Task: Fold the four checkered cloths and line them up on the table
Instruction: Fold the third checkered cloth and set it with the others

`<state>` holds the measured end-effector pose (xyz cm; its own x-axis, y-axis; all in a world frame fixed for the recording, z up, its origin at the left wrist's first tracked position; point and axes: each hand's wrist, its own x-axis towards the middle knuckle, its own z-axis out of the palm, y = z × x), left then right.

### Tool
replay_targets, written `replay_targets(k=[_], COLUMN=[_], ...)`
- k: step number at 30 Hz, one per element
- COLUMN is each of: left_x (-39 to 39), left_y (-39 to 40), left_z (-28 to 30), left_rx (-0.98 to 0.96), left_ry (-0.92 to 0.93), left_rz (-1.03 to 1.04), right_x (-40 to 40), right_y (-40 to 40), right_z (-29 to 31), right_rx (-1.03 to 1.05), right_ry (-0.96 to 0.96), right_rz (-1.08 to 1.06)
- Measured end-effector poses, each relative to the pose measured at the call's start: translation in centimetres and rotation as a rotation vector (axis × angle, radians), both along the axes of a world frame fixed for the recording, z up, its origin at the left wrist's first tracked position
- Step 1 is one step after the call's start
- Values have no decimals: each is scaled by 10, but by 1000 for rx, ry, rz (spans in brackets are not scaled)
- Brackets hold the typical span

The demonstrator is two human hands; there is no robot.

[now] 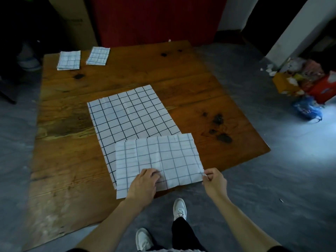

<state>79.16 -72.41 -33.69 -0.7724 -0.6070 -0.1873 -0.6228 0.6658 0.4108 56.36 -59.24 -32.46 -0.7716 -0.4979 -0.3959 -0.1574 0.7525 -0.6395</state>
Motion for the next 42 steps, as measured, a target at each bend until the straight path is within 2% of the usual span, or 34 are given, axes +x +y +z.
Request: replay_targets(k=[5, 12, 14, 19, 25, 31, 42], left_x=[-6, -15, -16, -17, -12, 19, 68], left_y=[1, 1, 4, 16, 13, 13, 7], left_z=[-1, -5, -6, -8, -11, -20, -17], left_rx=[-23, -38, -58, -79, -72, -75, -93], left_ry=[-35, -16, -8, 33, -44, -49, -75], left_rz=[10, 101, 112, 114, 256, 309, 384], right_x=[-13, -27, -20, 21, 70, 63, 2], right_y=[-5, -19, -19, -25, -52, -42, -19], right_z=[7, 5, 4, 0, -11, -29, -30], right_rx=[-33, -21, -15, -70, -58, -19, -34], right_ry=[14, 92, 217, 411, 404, 393, 354], right_rz=[-20, 78, 185, 680, 824, 854, 621])
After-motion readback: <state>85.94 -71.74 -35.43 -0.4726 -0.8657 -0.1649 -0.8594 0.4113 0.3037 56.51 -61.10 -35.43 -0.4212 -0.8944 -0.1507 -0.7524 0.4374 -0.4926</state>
